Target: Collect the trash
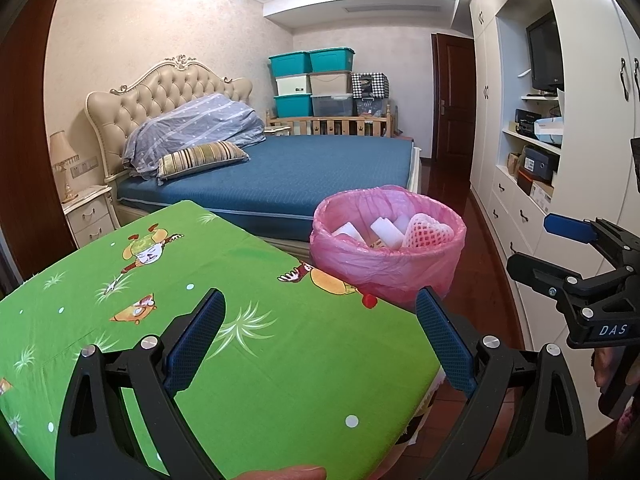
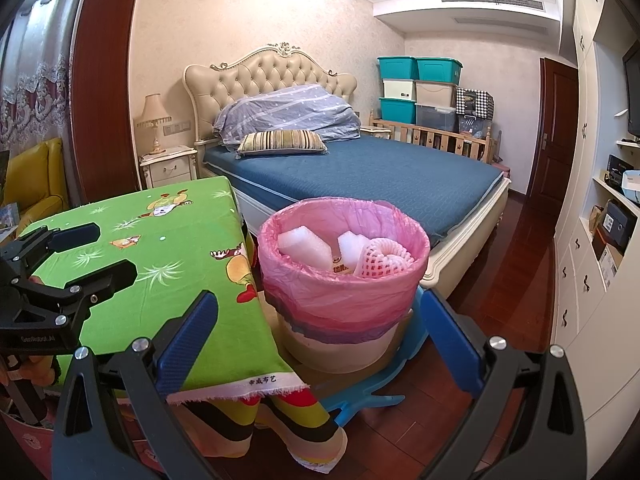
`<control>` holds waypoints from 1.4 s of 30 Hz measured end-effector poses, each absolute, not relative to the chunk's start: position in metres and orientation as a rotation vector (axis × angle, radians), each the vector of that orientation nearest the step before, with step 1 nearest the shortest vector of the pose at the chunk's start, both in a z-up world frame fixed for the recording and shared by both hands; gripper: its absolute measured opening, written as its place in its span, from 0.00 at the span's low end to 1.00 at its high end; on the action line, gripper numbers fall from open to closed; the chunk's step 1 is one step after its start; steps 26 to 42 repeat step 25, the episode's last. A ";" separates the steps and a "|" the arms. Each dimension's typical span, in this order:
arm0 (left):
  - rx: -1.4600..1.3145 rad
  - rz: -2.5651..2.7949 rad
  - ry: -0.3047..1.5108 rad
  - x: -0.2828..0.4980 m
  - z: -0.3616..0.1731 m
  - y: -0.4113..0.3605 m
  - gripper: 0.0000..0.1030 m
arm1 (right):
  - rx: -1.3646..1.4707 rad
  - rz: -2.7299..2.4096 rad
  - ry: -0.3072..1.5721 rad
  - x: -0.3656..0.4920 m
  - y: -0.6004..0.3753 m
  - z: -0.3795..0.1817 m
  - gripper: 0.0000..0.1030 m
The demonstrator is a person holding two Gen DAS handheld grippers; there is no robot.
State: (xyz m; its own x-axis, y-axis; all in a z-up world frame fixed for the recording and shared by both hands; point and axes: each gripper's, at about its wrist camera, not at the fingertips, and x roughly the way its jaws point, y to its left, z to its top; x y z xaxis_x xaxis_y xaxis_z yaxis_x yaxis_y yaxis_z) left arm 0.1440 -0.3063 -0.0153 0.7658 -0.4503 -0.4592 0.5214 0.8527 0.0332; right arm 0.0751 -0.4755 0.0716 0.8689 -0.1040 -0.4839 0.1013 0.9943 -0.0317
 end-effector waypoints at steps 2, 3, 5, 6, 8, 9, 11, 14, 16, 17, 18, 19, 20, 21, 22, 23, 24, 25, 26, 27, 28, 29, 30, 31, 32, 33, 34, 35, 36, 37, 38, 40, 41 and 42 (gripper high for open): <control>0.166 -0.532 0.452 0.143 -0.017 -0.306 0.87 | -0.003 -0.107 0.507 0.075 -0.476 0.072 0.95; 0.167 -0.534 0.451 0.142 -0.017 -0.305 0.87 | -0.003 -0.107 0.507 0.075 -0.475 0.072 0.95; 0.169 -0.536 0.446 0.141 -0.017 -0.304 0.87 | -0.005 -0.106 0.506 0.075 -0.476 0.072 0.95; 0.169 -0.538 0.444 0.141 -0.017 -0.303 0.87 | -0.005 -0.105 0.507 0.075 -0.475 0.071 0.95; 0.166 -0.545 0.444 0.139 -0.015 -0.303 0.87 | -0.005 -0.104 0.508 0.075 -0.475 0.071 0.95; 0.163 -0.548 0.443 0.139 -0.015 -0.302 0.87 | -0.004 -0.103 0.508 0.076 -0.474 0.070 0.95; 0.163 -0.551 0.441 0.139 -0.015 -0.301 0.87 | -0.004 -0.102 0.509 0.076 -0.473 0.070 0.95; 0.159 -0.556 0.439 0.139 -0.015 -0.301 0.87 | -0.005 -0.101 0.512 0.077 -0.471 0.069 0.95; 0.160 -0.543 0.431 0.138 -0.015 -0.299 0.87 | -0.003 -0.101 0.513 0.077 -0.471 0.068 0.95; 0.161 -0.543 0.431 0.138 -0.015 -0.299 0.87 | -0.004 -0.102 0.515 0.077 -0.470 0.068 0.95; 0.155 -0.540 0.430 0.139 -0.014 -0.298 0.87 | -0.006 -0.102 0.516 0.077 -0.470 0.068 0.95; 0.149 -0.538 0.435 0.141 -0.013 -0.297 0.87 | -0.008 -0.101 0.516 0.078 -0.467 0.068 0.95; 0.146 -0.537 0.442 0.142 -0.013 -0.295 0.87 | -0.009 -0.099 0.515 0.078 -0.468 0.068 0.95; 0.143 -0.538 0.444 0.143 -0.013 -0.293 0.87 | -0.010 -0.097 0.515 0.078 -0.466 0.069 0.95; 0.141 -0.532 0.444 0.143 -0.012 -0.291 0.87 | -0.011 -0.095 0.514 0.079 -0.467 0.069 0.95; 0.141 -0.523 0.444 0.144 -0.011 -0.288 0.87 | -0.014 -0.092 0.514 0.080 -0.464 0.070 0.95; 0.136 -0.513 0.447 0.145 -0.010 -0.282 0.87 | -0.016 -0.088 0.514 0.081 -0.461 0.070 0.95; 0.132 -0.510 0.451 0.145 -0.009 -0.279 0.87 | -0.016 -0.083 0.514 0.082 -0.460 0.071 0.95; 0.132 -0.510 0.451 0.145 -0.009 -0.279 0.87 | -0.016 -0.083 0.514 0.082 -0.460 0.071 0.95; 0.132 -0.510 0.451 0.145 -0.009 -0.279 0.87 | -0.016 -0.083 0.514 0.082 -0.460 0.071 0.95; 0.132 -0.510 0.451 0.145 -0.009 -0.279 0.87 | -0.016 -0.083 0.514 0.082 -0.460 0.071 0.95; 0.132 -0.510 0.451 0.145 -0.009 -0.279 0.87 | -0.016 -0.083 0.514 0.082 -0.460 0.071 0.95; 0.132 -0.510 0.451 0.145 -0.009 -0.279 0.87 | -0.016 -0.083 0.514 0.082 -0.460 0.071 0.95; 0.132 -0.510 0.451 0.145 -0.009 -0.279 0.87 | -0.016 -0.083 0.514 0.082 -0.460 0.071 0.95; 0.132 -0.510 0.451 0.145 -0.009 -0.279 0.87 | -0.016 -0.083 0.514 0.082 -0.460 0.071 0.95; 0.132 -0.510 0.451 0.145 -0.009 -0.279 0.87 | -0.016 -0.083 0.514 0.082 -0.460 0.071 0.95; 0.132 -0.510 0.451 0.145 -0.009 -0.279 0.87 | -0.016 -0.083 0.514 0.082 -0.460 0.071 0.95; 0.132 -0.510 0.451 0.145 -0.009 -0.279 0.87 | -0.016 -0.083 0.514 0.082 -0.460 0.071 0.95; 0.132 -0.510 0.451 0.145 -0.009 -0.279 0.87 | -0.016 -0.083 0.514 0.082 -0.460 0.071 0.95; 0.132 -0.510 0.451 0.145 -0.009 -0.279 0.87 | -0.016 -0.083 0.514 0.082 -0.460 0.071 0.95; 0.132 -0.510 0.451 0.145 -0.009 -0.279 0.87 | -0.016 -0.083 0.514 0.082 -0.460 0.071 0.95; 0.132 -0.510 0.451 0.145 -0.009 -0.279 0.87 | -0.016 -0.083 0.514 0.082 -0.460 0.071 0.95; 0.132 -0.510 0.451 0.145 -0.009 -0.279 0.87 | -0.016 -0.083 0.514 0.082 -0.460 0.071 0.95; 0.132 -0.510 0.451 0.145 -0.009 -0.279 0.87 | -0.016 -0.083 0.514 0.082 -0.460 0.071 0.95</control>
